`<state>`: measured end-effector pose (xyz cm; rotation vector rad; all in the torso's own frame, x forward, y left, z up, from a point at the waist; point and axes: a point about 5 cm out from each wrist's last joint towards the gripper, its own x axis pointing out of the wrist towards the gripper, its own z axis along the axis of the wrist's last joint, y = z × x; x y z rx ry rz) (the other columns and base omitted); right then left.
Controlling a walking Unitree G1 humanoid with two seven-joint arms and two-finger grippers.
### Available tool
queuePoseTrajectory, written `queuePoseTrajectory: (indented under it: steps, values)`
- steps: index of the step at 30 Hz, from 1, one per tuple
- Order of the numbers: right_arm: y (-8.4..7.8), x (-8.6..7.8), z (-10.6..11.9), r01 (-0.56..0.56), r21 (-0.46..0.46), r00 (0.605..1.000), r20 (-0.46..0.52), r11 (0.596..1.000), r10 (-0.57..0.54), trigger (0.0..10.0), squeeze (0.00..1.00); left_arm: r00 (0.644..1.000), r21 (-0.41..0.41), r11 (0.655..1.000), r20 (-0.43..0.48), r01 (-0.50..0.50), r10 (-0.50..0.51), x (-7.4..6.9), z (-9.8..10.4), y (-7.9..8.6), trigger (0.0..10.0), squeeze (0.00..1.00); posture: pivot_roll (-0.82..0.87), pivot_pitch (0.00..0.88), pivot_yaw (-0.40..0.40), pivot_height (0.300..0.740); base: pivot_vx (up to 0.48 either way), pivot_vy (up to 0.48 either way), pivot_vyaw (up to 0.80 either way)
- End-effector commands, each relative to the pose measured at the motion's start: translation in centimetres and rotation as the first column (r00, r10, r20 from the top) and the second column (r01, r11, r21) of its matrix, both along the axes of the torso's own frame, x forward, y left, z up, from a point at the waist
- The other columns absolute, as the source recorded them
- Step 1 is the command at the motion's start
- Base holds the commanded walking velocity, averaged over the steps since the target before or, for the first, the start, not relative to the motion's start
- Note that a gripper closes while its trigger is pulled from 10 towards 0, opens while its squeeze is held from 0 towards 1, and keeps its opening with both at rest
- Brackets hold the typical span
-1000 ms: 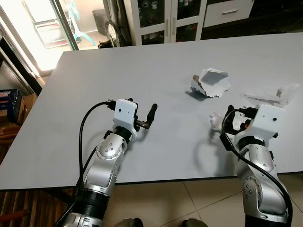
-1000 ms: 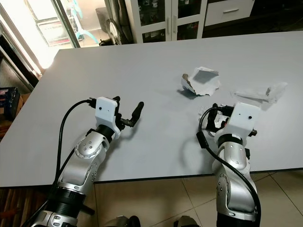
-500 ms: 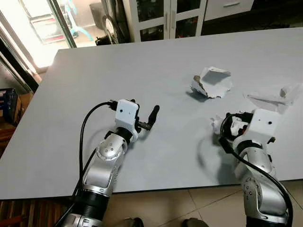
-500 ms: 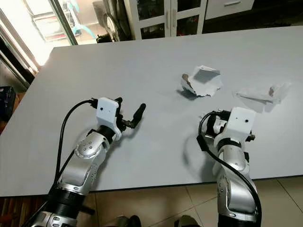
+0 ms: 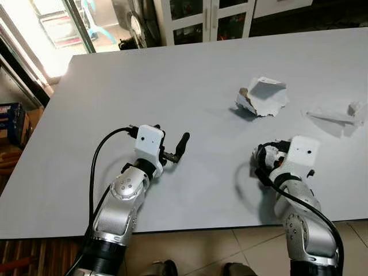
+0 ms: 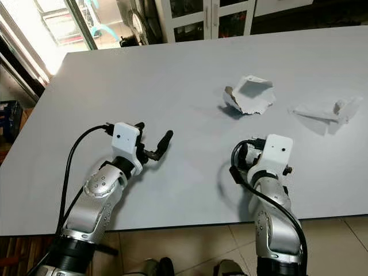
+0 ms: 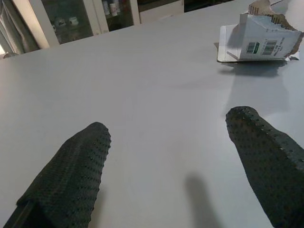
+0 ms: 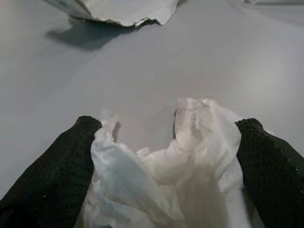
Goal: Picking trash to rubbish bin
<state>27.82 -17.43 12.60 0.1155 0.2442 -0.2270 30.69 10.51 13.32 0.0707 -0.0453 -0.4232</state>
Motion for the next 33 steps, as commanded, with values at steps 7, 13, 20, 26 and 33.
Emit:
queuePoseTrajectory:
  steps: [7, 13, 20, 26, 33]
  values:
    - [1.4, 0.2, 0.3, -0.058, -0.002, 0.998, 0.012, 0.998, 0.058, 10.0, 0.00, 1.000, 0.009, 1.000, 0.000, -0.001, 0.001, 0.0, 0.3, 0.3, 10.0, 0.00, -0.11, 0.161, 0.118, 0.740, 0.000, 0.000, 0.00]
    - [1.1, -0.4, -2.1, -0.003, 0.091, 0.994, -0.111, 0.996, 0.014, 10.0, 0.00, 1.000, 0.010, 1.000, -0.001, 0.000, 0.000, 0.0, 0.3, 0.3, 10.0, 0.00, -0.10, 0.163, 0.118, 0.740, 0.000, 0.000, 0.00]
    - [1.5, -0.7, -2.7, -0.022, 0.150, 0.993, -0.114, 0.988, 0.039, 0.0, 0.00, 1.000, 0.012, 1.000, -0.005, -0.002, 0.002, -0.1, 0.3, 0.3, 10.0, 0.00, -0.10, 0.163, 0.118, 0.740, 0.000, 0.000, 0.00]
    - [1.4, -0.6, -2.6, -0.017, 0.148, 0.993, -0.113, 0.989, 0.034, 0.0, 0.00, 1.000, 0.009, 1.000, -0.006, -0.001, 0.001, 0.0, 0.3, 0.2, 10.0, 0.00, -0.10, 0.159, 0.117, 0.740, 0.000, 0.000, 0.00]
    - [1.2, -0.9, -2.9, -0.012, 0.145, 0.992, -0.124, 0.989, 0.030, 0.0, 0.00, 1.000, 0.008, 1.000, -0.006, 0.001, -0.001, 0.0, 0.3, 0.1, 10.0, 0.00, -0.10, 0.156, 0.118, 0.740, 0.000, 0.000, 0.00]
